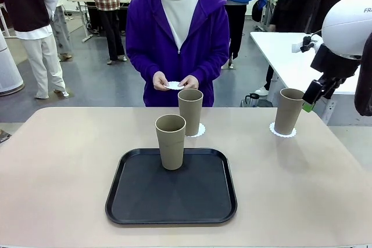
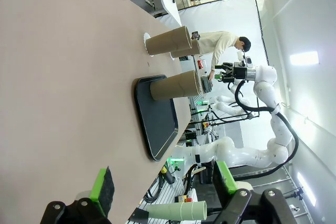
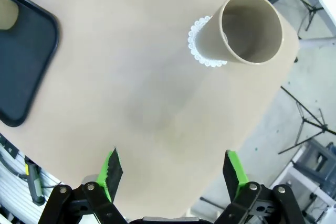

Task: Place coasters on the table and set cups on them.
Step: Take one Reusable plastic cup from the Flat Tray and place it on a coaster set by the human.

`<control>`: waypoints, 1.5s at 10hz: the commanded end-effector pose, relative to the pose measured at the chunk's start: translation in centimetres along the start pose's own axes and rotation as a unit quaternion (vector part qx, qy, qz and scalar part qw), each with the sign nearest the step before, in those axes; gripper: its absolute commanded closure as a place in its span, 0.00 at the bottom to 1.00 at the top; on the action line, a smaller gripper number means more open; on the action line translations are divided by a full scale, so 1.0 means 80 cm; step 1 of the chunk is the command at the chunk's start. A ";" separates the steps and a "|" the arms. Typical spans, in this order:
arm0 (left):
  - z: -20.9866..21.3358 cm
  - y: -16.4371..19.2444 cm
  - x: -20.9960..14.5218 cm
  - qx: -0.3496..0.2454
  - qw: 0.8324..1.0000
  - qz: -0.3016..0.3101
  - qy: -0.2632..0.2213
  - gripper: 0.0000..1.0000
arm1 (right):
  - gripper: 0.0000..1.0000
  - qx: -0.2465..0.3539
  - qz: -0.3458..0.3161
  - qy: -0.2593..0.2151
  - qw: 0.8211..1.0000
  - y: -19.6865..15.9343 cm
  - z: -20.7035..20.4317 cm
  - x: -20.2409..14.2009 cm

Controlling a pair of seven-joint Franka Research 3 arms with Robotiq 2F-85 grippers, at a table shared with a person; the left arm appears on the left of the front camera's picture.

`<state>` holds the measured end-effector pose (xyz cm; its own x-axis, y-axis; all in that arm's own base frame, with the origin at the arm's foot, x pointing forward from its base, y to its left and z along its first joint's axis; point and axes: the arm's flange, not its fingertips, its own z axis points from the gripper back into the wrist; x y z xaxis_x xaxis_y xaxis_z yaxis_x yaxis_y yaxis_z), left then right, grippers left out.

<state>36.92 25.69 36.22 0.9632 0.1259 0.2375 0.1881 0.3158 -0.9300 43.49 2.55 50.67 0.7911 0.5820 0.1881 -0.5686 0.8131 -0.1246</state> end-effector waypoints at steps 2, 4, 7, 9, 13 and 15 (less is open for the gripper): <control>0.003 -0.002 0.000 0.001 1.000 0.000 -0.001 0.00 | 0.00 -0.004 0.010 -0.002 1.000 -0.004 0.001 -0.002; 0.003 -0.002 0.000 0.001 1.000 0.000 -0.001 0.00 | 0.00 -0.004 0.010 -0.002 1.000 -0.004 0.001 -0.002; 0.003 -0.002 0.000 0.001 1.000 0.000 -0.001 0.00 | 0.00 -0.004 0.010 -0.002 1.000 -0.004 0.001 -0.002; 0.003 -0.002 0.000 0.001 1.000 0.000 -0.001 0.00 | 0.00 0.065 -0.088 0.003 0.994 -0.023 0.010 -0.040; 0.003 -0.002 0.000 0.001 1.000 0.000 -0.001 0.00 | 0.00 0.178 -0.224 0.015 0.958 -0.085 -0.021 -0.136; 0.003 -0.002 0.000 0.001 1.000 0.000 -0.001 0.00 | 0.00 0.307 -0.216 -0.078 0.923 -0.127 -0.008 -0.163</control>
<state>36.91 25.74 36.22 0.9631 0.1268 0.2374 0.1876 0.3161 -0.9300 38.06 -12.59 48.07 0.9755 0.1547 0.1567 -0.2088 0.8758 0.4351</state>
